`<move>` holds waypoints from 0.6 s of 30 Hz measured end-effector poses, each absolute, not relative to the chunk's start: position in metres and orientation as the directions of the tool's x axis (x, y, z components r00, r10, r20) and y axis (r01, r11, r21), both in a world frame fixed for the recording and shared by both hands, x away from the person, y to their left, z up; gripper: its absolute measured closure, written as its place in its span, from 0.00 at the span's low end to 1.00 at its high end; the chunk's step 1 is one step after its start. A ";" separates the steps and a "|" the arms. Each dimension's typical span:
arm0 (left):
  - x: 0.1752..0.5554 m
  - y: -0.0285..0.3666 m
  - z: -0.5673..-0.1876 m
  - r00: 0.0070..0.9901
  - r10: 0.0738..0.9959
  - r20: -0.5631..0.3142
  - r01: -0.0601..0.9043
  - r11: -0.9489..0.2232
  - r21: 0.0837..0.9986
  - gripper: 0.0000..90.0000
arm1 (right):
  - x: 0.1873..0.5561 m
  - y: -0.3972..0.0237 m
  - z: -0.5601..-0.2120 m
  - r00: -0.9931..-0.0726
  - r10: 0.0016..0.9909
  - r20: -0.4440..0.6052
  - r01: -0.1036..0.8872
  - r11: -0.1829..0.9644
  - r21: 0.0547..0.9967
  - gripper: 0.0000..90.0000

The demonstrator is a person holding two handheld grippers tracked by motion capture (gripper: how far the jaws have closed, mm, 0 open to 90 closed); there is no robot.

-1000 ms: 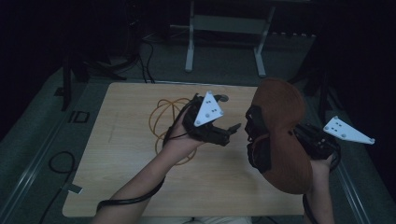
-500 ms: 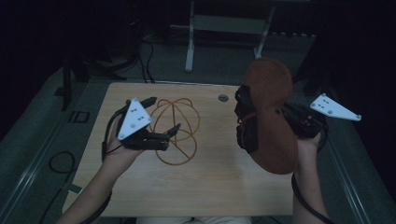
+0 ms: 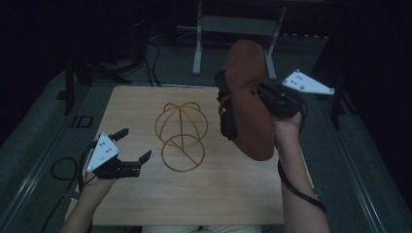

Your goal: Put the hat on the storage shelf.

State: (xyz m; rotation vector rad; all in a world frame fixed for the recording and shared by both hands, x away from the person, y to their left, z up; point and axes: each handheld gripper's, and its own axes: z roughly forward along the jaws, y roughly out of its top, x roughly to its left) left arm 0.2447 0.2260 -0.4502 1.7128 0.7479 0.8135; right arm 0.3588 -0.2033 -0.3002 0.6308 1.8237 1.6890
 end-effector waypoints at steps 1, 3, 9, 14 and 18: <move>0.244 0.230 -0.461 0.572 0.808 0.144 0.109 -0.249 0.962 0.07 | 0.360 -0.199 -0.298 -0.729 0.678 -0.094 -0.039 0.096 0.995 0.97; 0.242 0.236 -0.476 0.566 0.815 0.121 0.126 -0.231 0.965 0.07 | 0.364 -0.184 -0.294 -0.730 0.673 -0.115 -0.043 0.123 0.991 0.97; 0.236 0.250 -0.506 0.511 0.855 0.086 0.179 -0.203 0.963 0.07 | 0.370 -0.138 -0.292 -0.759 0.635 -0.145 -0.036 0.182 0.983 0.97; 0.234 0.258 -0.522 0.481 0.874 0.076 0.214 -0.201 0.956 0.07 | 0.372 -0.101 -0.298 -0.796 0.584 -0.156 -0.018 0.235 0.972 0.97; 0.233 0.267 -0.534 0.456 0.889 0.043 0.237 -0.168 0.957 0.07 | 0.374 -0.075 -0.309 -0.828 0.541 -0.147 0.012 0.279 0.960 0.97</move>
